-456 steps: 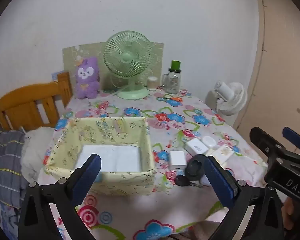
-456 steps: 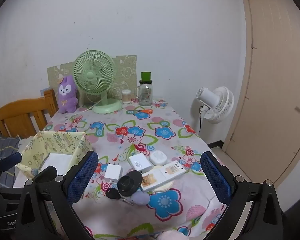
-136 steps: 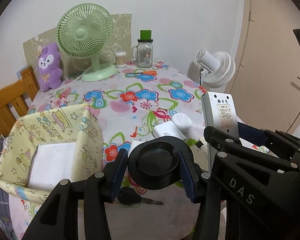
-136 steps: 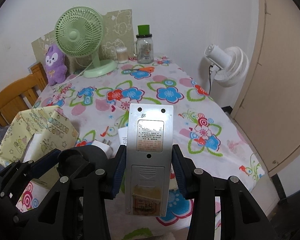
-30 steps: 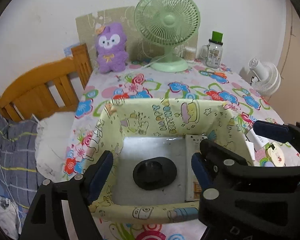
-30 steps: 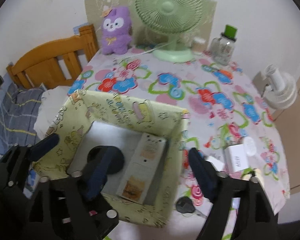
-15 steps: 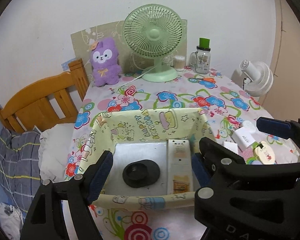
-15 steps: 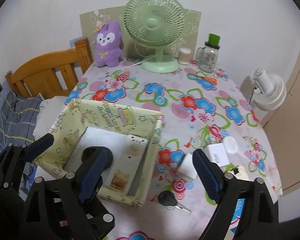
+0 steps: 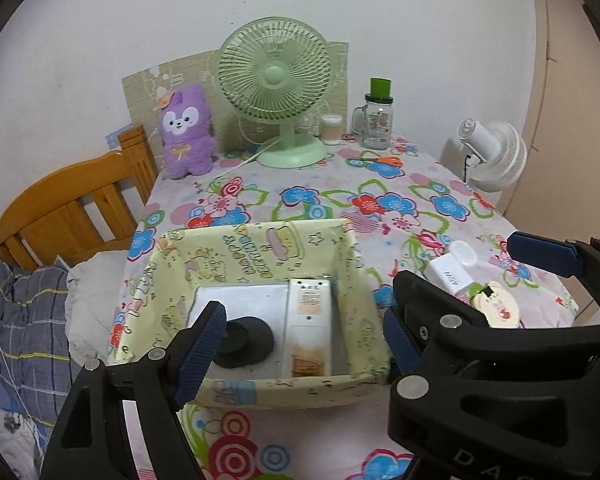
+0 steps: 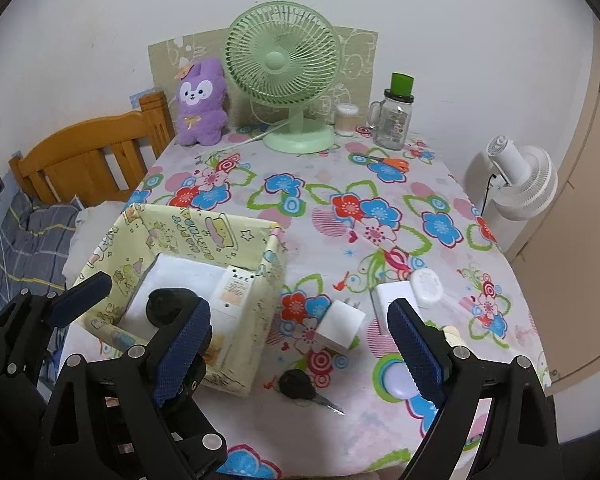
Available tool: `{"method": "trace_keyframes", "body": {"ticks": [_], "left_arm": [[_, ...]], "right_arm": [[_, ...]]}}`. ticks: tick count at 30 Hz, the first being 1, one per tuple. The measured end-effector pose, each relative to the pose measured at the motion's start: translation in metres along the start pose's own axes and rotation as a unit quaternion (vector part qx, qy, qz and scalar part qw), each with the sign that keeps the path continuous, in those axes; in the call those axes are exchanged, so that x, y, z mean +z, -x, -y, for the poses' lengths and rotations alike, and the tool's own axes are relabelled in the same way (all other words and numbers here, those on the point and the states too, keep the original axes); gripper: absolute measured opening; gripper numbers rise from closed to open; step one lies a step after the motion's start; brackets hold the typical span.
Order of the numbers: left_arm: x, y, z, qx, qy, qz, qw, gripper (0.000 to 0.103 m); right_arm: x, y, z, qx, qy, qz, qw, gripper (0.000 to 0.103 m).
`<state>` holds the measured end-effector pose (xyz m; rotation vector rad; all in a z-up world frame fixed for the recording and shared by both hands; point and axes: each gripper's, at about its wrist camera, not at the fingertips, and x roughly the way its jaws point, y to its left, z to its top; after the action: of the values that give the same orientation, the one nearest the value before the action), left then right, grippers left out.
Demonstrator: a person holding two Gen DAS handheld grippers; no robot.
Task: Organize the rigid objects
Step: 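Withdraw both open tools from the yellow box back over the table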
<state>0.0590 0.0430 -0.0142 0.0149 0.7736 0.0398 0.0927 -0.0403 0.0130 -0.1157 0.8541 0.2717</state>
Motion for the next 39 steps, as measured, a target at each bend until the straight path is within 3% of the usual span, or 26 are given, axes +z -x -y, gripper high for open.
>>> {"method": "trace_keyframes", "body": {"ticks": [11, 39], "left_arm": [[0.004, 0.008, 0.032, -0.013, -0.015, 0.005, 0.9998, 0.083], [-0.006, 0.006, 0.094, -0.048, -0.023, 0.016, 0.9985, 0.083]], "right_arm": [[-0.008, 0.019, 0.03, -0.01, -0.004, 0.029, 1.0, 0.092], [-0.037, 0.031, 0.093, -0.015, -0.027, 0.05, 0.998, 0.092]]}}
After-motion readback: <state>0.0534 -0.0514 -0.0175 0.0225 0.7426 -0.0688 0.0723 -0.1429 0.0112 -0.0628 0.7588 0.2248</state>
